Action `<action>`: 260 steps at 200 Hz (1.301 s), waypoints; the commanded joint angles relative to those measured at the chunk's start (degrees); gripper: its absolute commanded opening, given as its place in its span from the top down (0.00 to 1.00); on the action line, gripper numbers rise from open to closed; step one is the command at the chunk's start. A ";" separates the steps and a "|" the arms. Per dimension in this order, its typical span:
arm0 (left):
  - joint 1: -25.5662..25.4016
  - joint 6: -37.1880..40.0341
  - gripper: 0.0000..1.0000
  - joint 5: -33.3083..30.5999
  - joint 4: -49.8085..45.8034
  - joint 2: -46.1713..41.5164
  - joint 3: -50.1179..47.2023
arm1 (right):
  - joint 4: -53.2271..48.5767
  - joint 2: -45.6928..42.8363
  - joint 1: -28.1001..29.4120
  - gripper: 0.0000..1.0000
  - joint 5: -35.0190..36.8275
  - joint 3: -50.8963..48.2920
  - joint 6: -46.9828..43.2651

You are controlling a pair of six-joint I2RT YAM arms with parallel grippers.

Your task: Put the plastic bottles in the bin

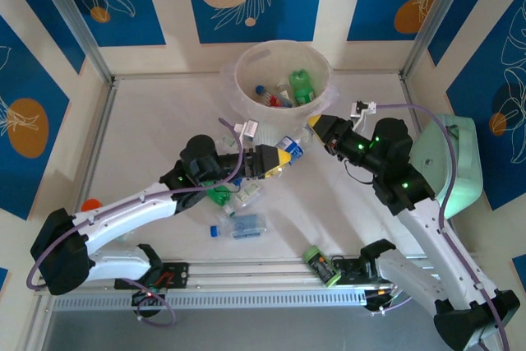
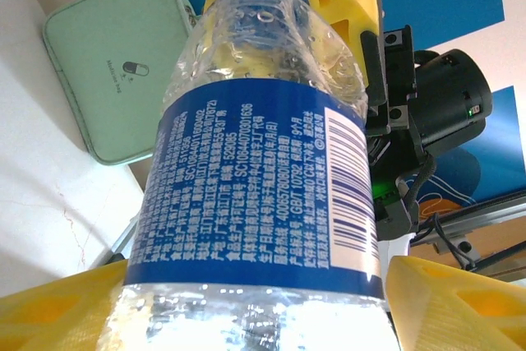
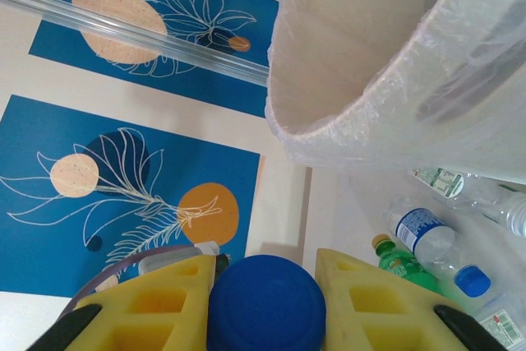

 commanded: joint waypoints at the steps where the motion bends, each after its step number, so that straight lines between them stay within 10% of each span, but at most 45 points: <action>1: -0.47 0.99 0.29 0.07 4.00 -0.43 0.02 | -0.25 0.06 0.54 0.80 1.03 1.40 -0.49; 67: -0.25 2.14 0.37 -1.34 3.63 -0.37 -0.40 | -1.91 0.26 0.48 0.73 2.10 2.26 -0.84; 134: 2.58 7.78 0.39 -1.61 -6.86 0.43 6.58 | -21.91 -4.07 -3.06 0.22 14.22 4.23 -2.57; 260: 19.32 17.91 0.37 -3.64 -40.75 28.29 54.35 | -39.00 -16.43 -4.91 0.25 12.20 1.22 -7.26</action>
